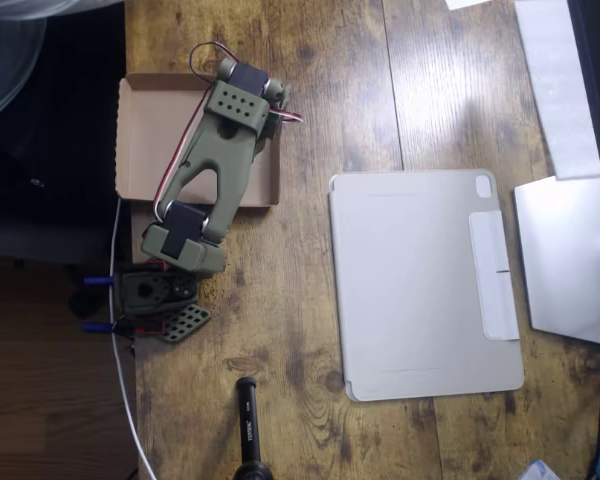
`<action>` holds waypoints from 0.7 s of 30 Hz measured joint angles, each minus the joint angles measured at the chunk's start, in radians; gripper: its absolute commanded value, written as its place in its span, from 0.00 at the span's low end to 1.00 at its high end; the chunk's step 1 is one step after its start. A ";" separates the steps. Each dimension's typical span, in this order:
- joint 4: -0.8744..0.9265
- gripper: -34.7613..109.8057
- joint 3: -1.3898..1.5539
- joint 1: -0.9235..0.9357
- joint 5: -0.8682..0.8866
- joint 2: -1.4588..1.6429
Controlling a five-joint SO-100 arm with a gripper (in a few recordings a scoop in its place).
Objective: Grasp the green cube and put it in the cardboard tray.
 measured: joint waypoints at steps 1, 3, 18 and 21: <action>-0.003 0.28 0.006 0.000 0.000 0.000; -0.003 0.28 0.021 -0.002 0.000 0.000; -0.192 0.28 0.192 -0.061 -0.012 -0.003; -0.236 0.28 0.229 -0.058 -0.006 -0.009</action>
